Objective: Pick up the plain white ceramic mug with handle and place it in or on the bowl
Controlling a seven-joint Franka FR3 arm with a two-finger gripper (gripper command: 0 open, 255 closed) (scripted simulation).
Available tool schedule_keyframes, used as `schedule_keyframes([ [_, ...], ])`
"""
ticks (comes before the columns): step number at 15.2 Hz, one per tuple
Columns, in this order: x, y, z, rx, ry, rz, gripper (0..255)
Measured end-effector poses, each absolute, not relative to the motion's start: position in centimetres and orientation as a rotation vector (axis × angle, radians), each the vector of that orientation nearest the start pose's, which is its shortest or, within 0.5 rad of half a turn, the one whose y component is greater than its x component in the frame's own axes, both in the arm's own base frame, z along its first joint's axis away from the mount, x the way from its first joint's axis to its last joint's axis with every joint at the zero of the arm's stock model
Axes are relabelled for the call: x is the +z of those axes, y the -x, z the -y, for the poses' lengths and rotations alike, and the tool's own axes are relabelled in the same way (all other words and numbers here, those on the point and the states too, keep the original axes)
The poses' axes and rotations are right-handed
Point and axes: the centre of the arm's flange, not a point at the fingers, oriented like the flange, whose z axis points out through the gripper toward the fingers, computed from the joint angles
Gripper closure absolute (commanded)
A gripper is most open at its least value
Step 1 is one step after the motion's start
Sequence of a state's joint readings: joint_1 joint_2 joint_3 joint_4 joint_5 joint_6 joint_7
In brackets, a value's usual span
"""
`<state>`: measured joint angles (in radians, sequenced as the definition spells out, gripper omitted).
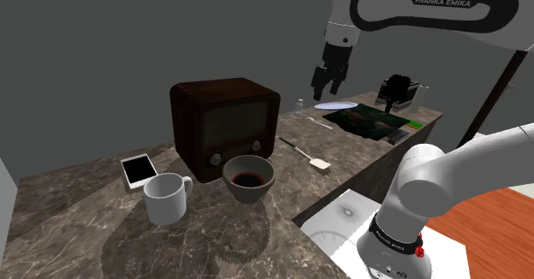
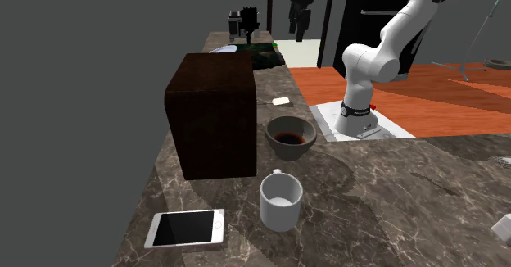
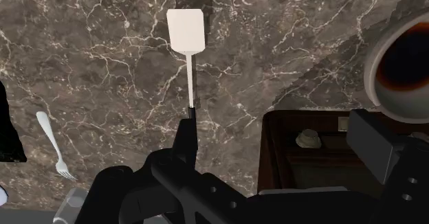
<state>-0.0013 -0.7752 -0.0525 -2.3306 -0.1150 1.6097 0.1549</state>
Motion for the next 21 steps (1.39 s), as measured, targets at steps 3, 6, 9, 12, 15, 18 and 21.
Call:
schedule_keyframes([
  [3, 59.8, -31.9, 2.0, -0.092, 3.198, -0.314, 0],
  [6, 58.1, -33.3, -1.0, -0.09, 3.193, -0.325, 0],
  [9, 56.7, -35.1, -4.5, -0.087, 3.187, -0.337, 0],
  [12, 55.4, -36.4, -7.3, -0.086, 3.181, -0.35, 0],
  [15, 54.0, -38.2, -10.3, -0.085, 3.175, -0.362, 0],
  [18, 52.6, -39.7, -13.9, -0.082, 3.169, -0.374, 0],
  [21, 51.0, -41.6, -17.2, -0.081, 3.163, -0.386, 0],
])
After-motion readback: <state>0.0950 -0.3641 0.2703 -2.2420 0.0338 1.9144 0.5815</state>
